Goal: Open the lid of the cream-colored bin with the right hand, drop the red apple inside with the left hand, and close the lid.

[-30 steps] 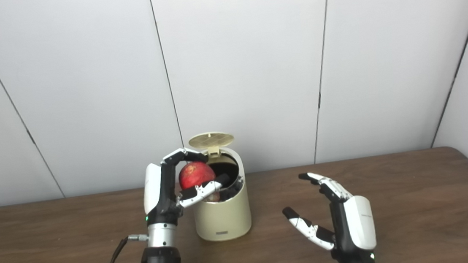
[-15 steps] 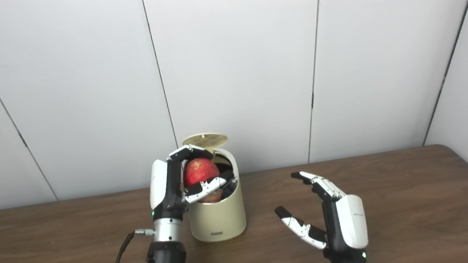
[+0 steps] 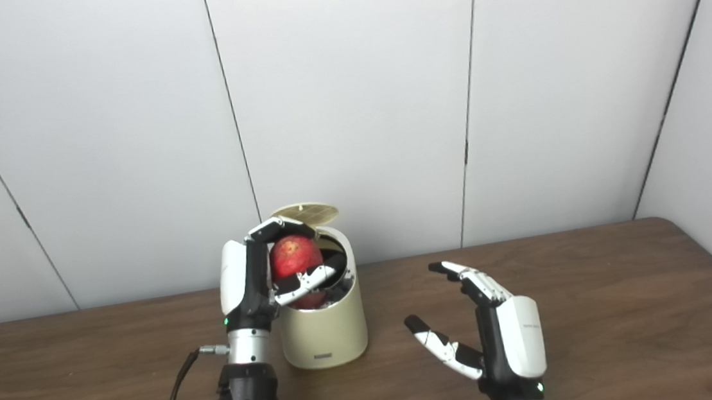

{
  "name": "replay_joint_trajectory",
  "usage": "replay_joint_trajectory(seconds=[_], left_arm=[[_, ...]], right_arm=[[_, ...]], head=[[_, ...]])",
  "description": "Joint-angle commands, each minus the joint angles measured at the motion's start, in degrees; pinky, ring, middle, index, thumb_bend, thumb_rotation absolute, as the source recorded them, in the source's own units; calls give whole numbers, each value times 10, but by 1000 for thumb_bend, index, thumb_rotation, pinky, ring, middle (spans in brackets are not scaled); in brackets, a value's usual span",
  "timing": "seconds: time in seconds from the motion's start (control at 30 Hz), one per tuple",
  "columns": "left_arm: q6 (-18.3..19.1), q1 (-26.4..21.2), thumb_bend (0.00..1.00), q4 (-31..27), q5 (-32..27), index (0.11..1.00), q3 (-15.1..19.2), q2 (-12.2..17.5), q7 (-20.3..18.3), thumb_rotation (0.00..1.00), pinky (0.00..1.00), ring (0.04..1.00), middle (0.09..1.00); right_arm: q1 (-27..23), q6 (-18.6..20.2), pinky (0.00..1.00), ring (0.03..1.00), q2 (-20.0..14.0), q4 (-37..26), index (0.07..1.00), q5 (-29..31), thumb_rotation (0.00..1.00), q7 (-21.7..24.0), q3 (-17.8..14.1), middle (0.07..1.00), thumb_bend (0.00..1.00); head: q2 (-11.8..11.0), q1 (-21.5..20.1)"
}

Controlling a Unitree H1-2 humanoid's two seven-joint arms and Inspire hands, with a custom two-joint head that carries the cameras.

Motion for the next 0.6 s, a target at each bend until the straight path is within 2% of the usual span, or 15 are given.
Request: replay_joint_trajectory(seconds=[0.0,0.03,0.07,0.1,0.17,0.3,0.57], left_arm=[[0,-16,522,4,5,484,-7,2,-14,53,615,660,583],[1,-15,521,1,3,488,-9,3,-18,66,623,675,607],[1,-14,745,-1,2,531,-11,4,-21,164,634,691,627],[0,-13,871,-2,1,559,-12,5,-23,237,644,704,640],[-2,-10,974,-6,-5,594,-14,7,-32,351,663,730,660],[-3,-5,1000,-15,-16,615,-13,8,-51,435,721,754,667],[-4,4,1000,-26,-33,654,-8,12,-90,505,847,815,729]], right_arm=[[45,-6,572,675,62,24,698,10,666,-8,27,707,462],[45,-6,573,675,62,24,698,10,662,-8,27,707,463],[45,-7,572,676,61,24,698,10,660,-9,28,708,460],[45,-8,570,676,60,24,698,9,659,-9,28,708,456],[46,-6,572,677,60,22,699,10,664,-7,29,710,456],[47,-3,574,679,61,19,699,13,675,-2,29,712,466],[50,4,573,682,60,14,700,4,708,-1,33,715,474]], head=[[0,0],[0,0],[1,1],[1,1],[1,1],[1,2],[4,1]])
